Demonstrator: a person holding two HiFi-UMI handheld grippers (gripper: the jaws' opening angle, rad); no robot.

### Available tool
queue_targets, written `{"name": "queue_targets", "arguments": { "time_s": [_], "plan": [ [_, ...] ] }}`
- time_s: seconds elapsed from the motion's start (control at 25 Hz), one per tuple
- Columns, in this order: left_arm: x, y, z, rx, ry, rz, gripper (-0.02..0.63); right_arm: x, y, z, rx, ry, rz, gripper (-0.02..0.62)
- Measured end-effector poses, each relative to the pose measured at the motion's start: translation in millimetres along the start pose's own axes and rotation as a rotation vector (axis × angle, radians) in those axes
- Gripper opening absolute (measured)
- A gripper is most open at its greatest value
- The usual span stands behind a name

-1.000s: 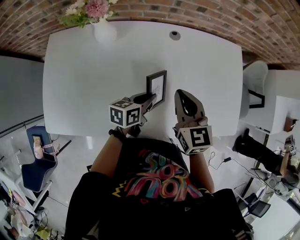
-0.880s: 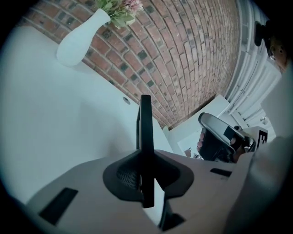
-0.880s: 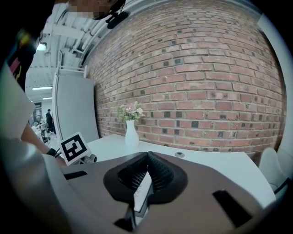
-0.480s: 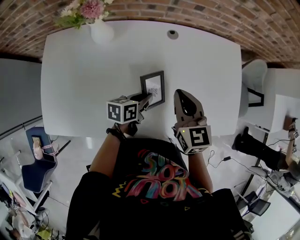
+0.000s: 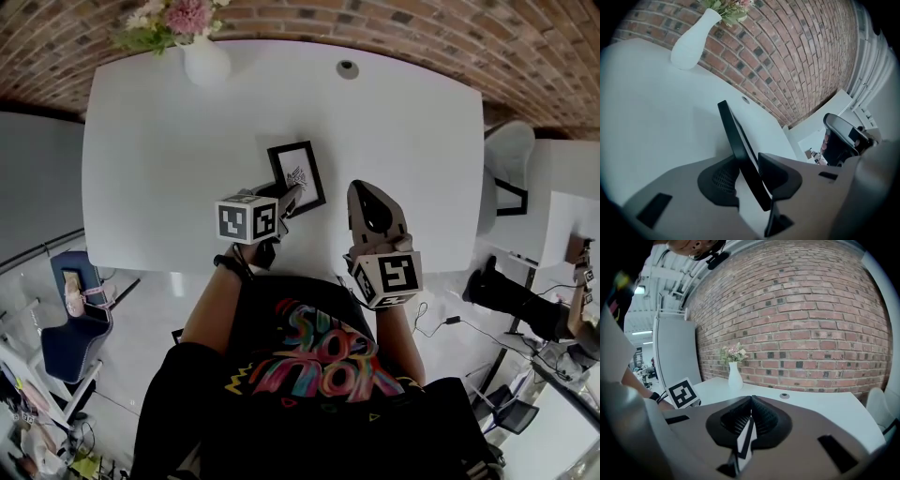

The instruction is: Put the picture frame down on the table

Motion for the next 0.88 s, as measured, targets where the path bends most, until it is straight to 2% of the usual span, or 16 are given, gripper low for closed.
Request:
{"name": "queue_targets", "arguments": {
  "time_s": [0.28, 0.52, 0.88],
  "plan": [
    [-6, -3, -9, 0.067, -0.031, -0.018, 0.144, -2, -2, -1, 0.014, 0.007, -0.012, 0.021],
    [-4, 4, -23, 0.153, -0.024, -0.022, 0.201, -3, -2, -2, 0.008, -0.008, -0.032, 0.021],
    [-1, 14, -43, 0.251, -0.009, 0.051, 0.238, -4, -5, -8, 0.013, -0.011, -0.019, 0.021]
  ]
}}
Point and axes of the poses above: the fingertips, and each gripper's own axes: y backward along the fingers, z to its right, x out of its top, the point moved 3 cm from there along y, backward along the fingers, and after that the axes turned 2 degrees about x, right-handed, at the moved point
